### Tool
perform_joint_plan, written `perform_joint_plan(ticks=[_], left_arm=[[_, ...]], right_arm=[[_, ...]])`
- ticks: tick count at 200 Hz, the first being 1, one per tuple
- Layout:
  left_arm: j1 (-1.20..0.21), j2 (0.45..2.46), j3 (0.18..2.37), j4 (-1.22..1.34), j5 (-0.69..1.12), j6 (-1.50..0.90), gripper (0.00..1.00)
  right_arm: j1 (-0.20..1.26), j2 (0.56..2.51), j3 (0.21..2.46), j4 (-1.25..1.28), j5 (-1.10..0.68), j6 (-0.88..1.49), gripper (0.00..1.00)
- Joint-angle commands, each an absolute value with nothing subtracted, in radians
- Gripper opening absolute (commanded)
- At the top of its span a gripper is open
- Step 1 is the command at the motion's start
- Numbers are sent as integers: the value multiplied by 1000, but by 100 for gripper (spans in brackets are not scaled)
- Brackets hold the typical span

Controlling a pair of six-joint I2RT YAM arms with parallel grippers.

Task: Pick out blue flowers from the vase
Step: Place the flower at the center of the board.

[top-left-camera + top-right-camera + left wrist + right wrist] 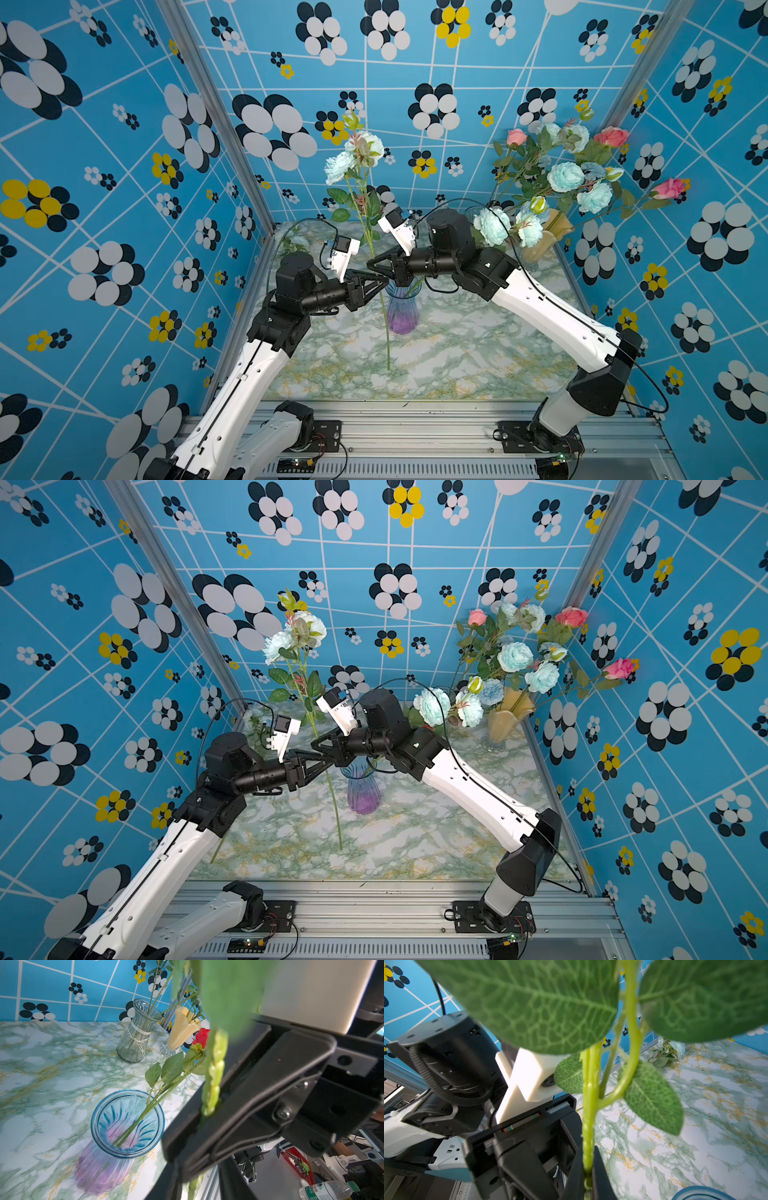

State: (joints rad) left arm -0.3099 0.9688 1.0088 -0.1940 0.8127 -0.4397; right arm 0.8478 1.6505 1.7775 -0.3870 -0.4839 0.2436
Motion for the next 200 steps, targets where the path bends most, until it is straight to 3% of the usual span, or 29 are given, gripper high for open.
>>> perform_joint_plan(ticks=[1, 64, 107, 200], left_arm=[[-315, 959, 1053, -237, 780, -397, 31], [-315, 960, 1067, -227, 776, -412, 35], [-315, 964, 1062, -213, 771, -423, 16], [-323, 980, 1062, -187, 765, -442, 1]], right_arm=[[843, 1649, 1799, -399, -483, 221, 0], [843, 1628, 1791, -417, -453, 202, 0], [842, 1614, 1781, -419, -441, 195, 0], [842, 1589, 1746, -406, -433, 193, 0]])
